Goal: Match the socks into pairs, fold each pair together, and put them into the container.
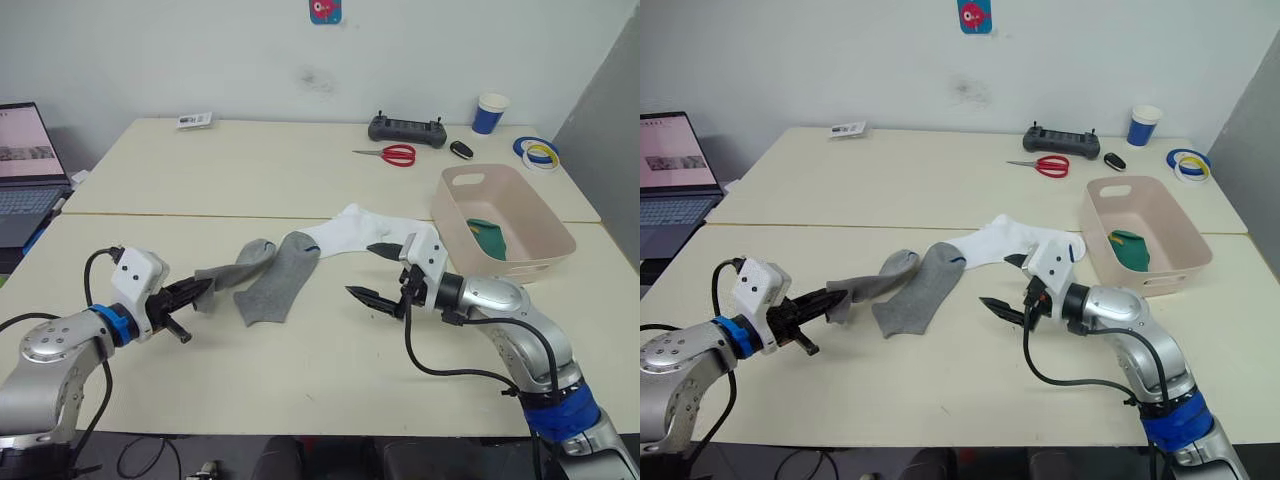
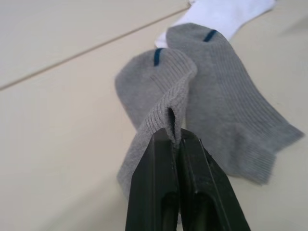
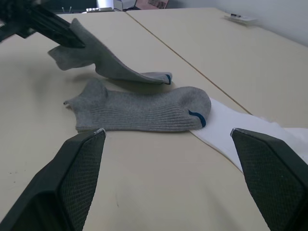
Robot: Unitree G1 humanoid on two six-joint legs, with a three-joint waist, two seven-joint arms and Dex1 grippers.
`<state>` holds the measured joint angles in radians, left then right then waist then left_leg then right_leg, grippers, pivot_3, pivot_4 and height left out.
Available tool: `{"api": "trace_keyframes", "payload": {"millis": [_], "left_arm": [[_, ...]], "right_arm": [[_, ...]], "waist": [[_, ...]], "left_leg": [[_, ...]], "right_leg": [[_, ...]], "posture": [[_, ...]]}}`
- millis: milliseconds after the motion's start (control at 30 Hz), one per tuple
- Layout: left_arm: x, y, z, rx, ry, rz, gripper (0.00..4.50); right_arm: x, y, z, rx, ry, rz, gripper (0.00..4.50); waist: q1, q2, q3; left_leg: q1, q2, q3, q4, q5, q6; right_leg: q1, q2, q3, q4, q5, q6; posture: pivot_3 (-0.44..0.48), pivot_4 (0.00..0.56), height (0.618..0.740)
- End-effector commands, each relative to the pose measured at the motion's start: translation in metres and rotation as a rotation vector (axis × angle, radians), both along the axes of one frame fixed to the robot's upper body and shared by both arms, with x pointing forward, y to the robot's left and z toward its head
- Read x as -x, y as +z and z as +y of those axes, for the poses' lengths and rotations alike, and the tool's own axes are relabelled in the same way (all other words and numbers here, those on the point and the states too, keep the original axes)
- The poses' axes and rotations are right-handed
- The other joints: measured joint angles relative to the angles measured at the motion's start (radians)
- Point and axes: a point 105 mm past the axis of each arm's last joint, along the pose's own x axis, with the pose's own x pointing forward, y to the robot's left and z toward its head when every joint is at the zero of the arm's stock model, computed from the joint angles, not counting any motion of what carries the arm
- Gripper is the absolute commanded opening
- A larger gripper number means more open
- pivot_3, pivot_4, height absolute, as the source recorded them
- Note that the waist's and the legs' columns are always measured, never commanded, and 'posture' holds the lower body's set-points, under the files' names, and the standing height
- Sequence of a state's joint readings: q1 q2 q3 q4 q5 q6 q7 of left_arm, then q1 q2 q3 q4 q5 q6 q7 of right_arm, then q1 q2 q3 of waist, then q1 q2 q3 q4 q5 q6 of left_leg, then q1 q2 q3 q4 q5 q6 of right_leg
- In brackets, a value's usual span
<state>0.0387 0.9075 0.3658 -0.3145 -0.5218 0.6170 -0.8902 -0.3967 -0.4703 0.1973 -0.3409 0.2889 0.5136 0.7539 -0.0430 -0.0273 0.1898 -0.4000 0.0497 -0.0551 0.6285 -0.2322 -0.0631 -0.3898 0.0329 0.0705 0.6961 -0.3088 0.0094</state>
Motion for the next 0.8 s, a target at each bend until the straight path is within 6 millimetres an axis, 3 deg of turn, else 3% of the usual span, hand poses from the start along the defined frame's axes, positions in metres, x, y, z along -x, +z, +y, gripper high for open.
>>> {"api": "trace_keyframes", "payload": {"millis": [33,133,267,467,633,800], "left_arm": [[0.02,0.032,-0.046,0.055,-0.173,0.043,0.03],[0.027,0.024,-0.084,0.162,-0.225,0.149,0.03],[0.02,0.002,-0.129,0.273,-0.219,0.228,0.03],[-0.013,-0.035,-0.163,0.307,-0.086,0.241,0.03],[-0.018,-0.027,-0.191,0.418,-0.158,0.214,1.32],[-0.014,-0.016,-0.182,0.425,-0.219,0.215,3.02]], "right_arm": [[0.003,0.012,-0.004,-0.013,0.032,-0.036,4.5],[0.001,0.01,-0.013,0.017,0.036,-0.032,4.5],[-0.005,0.008,-0.027,0.06,0.017,-0.036,4.5],[-0.009,0.009,-0.046,0.105,-0.028,-0.046,4.5],[-0.009,0.009,-0.059,0.12,-0.058,-0.038,4.5],[-0.009,0.006,-0.07,0.135,-0.086,-0.029,4.5]], "waist": [[0.005,0.001,0.0],[0.01,0.002,0.001],[0.01,0.0,0.001],[0.009,0.0,0.002],[0.011,0.0,0.002],[0.008,0.0,0.002]], "left_leg": [[0.0,-0.001,0.0,0.0,0.0,0.0],[0.0,-0.003,0.001,0.001,0.0,0.0],[0.001,-0.004,0.003,0.003,0.0,0.0],[0.002,-0.004,0.002,0.004,0.0,0.0],[0.001,-0.004,0.001,0.003,0.0,0.0],[0.001,-0.004,0.002,0.003,0.0,0.0]], "right_leg": [[0.0,-0.001,0.0,0.0,0.0,0.0],[0.002,-0.001,0.0,0.0,0.0,0.001],[0.003,-0.001,0.0,-0.001,0.002,0.004],[0.003,0.001,0.001,0.001,0.003,0.004],[0.002,0.001,0.001,0.001,0.003,0.004],[0.002,0.001,0.001,0.001,0.003,0.004]], "posture": [[0.0,0.15,0.74],[0.0,0.15,0.74],[0.0,0.15,0.74],[0.0,0.15,0.74],[0.0,0.15,0.74],[0.0,0.15,0.74]]}}
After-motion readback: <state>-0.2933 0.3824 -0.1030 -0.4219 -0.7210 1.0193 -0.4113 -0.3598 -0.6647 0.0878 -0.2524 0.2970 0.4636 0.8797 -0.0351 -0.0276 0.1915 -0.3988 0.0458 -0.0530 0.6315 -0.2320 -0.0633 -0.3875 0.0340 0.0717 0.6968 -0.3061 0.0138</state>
